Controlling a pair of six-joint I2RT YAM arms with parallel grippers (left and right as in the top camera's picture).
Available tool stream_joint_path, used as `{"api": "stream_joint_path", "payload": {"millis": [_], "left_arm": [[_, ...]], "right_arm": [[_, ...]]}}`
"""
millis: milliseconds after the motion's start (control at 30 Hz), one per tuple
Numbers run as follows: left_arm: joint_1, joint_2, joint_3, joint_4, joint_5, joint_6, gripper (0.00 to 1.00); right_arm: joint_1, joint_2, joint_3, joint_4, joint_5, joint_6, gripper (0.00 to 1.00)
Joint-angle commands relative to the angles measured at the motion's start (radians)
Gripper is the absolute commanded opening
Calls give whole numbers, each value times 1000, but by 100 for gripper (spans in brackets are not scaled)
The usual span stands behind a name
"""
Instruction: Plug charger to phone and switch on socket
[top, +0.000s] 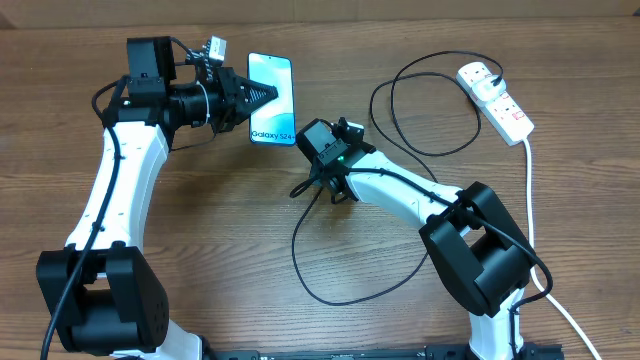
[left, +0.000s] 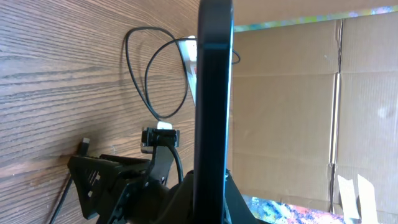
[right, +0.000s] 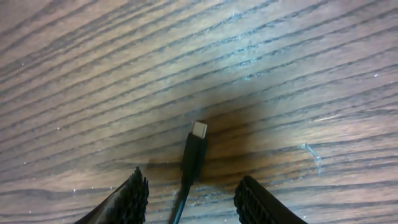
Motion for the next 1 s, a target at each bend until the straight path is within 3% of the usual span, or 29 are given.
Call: {"api": "stream_joint_path", "payload": {"millis": [0, 333, 433, 967], "left_arm": [[27, -8, 10, 8, 4, -41, 4], [194, -8, 10, -4, 37, -69, 4], [204, -8, 10, -24, 35, -64, 4], [204, -8, 10, -38, 35, -50, 4]], "right_arm": [[29, 9, 41, 13, 27, 1, 46], [29, 36, 41, 20, 42, 4, 41], [29, 39, 41, 20, 55, 4, 37], [29, 51, 41, -42, 99, 37, 37]]}}
